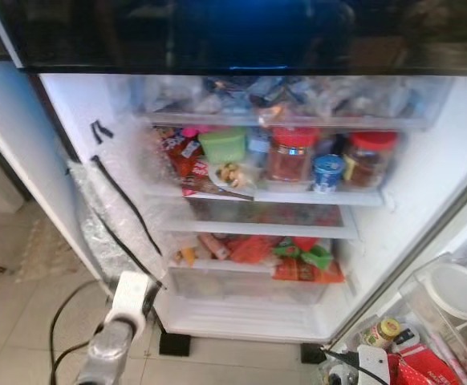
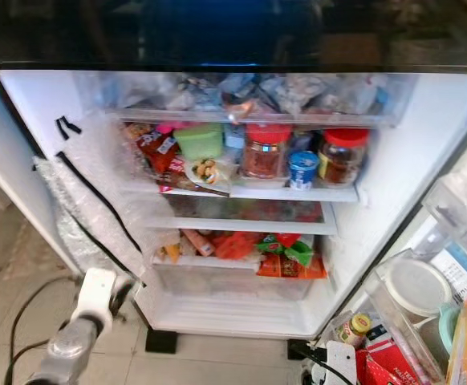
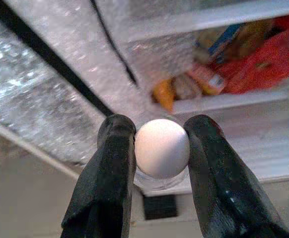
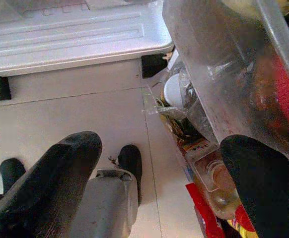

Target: Restocking fridge

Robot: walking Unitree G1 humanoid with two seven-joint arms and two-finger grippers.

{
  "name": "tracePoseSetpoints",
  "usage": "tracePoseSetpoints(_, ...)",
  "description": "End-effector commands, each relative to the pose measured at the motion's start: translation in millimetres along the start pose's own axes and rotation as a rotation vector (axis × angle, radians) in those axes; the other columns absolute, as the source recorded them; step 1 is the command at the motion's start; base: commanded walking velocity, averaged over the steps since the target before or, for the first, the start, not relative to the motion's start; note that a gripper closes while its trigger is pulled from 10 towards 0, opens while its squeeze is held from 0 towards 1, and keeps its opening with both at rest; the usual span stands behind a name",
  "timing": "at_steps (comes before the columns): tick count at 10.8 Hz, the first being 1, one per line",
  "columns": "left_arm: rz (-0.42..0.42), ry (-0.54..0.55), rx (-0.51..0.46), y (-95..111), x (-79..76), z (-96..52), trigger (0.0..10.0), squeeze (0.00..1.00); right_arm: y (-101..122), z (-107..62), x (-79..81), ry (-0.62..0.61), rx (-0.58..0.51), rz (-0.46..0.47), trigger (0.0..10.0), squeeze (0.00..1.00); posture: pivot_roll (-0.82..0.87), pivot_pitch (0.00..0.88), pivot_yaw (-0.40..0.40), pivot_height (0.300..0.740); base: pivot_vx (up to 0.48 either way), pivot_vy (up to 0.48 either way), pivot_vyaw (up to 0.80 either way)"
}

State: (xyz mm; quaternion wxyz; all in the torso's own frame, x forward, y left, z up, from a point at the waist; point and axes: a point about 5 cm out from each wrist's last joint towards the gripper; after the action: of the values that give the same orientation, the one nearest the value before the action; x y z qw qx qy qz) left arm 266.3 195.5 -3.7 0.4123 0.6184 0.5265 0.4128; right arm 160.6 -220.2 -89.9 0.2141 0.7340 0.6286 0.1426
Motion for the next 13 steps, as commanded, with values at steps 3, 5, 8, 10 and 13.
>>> tracePoseSetpoints(3, -0.069, -0.121, -0.127, 16.3, -17.1, -2.1, 10.0, 0.00, 19.7, 1.5, -2.0, -0.010, -0.041, 0.003, 10.0, 0.00, -0.07, 0.000, 0.022, 0.740, 0.000, 0.000, 0.00)
tracePoseSetpoints(5, -0.125, -0.148, -0.166, 17.6, -26.4, -11.0, 10.0, 0.00, 21.8, 1.5, -4.1, -0.005, -0.041, -0.003, 10.0, 0.00, -0.06, 0.000, 0.007, 0.740, 0.000, 0.000, 0.00)
tracePoseSetpoints(8, -0.152, -0.130, -0.167, 22.6, -16.0, -14.0, 10.0, 0.00, 18.4, 1.4, -4.2, -0.003, -0.022, -0.017, 10.0, 0.00, -0.07, 0.000, 0.021, 0.740, 0.000, 0.000, 0.00)
tracePoseSetpoints(10, -0.148, -0.159, -0.182, 34.4, -15.2, -6.9, 10.0, 0.00, 14.6, 1.1, -3.1, -0.008, -0.027, 0.012, 10.0, 0.00, -0.11, 0.000, 0.050, 0.740, 0.000, 0.000, 0.00)
tracePoseSetpoints(13, -0.146, -0.181, -0.164, 36.8, -18.4, -3.2, 10.0, 0.00, 8.9, 0.6, -3.5, -0.012, -0.018, 0.041, 10.0, 0.00, -0.13, 0.000, 0.061, 0.740, 0.000, 0.000, 0.00)
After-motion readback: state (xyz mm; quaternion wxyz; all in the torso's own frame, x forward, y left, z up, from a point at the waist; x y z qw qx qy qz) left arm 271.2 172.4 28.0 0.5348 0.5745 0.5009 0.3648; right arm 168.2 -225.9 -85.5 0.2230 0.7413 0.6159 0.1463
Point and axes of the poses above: a point about 5 cm out from each wrist's last joint towards the gripper, its own z axis pointing out of the wrist towards the gripper, its own y axis along the axis of the wrist's last joint, x = y × z, and after that the axes turned 5 degrees about -z, right-handed
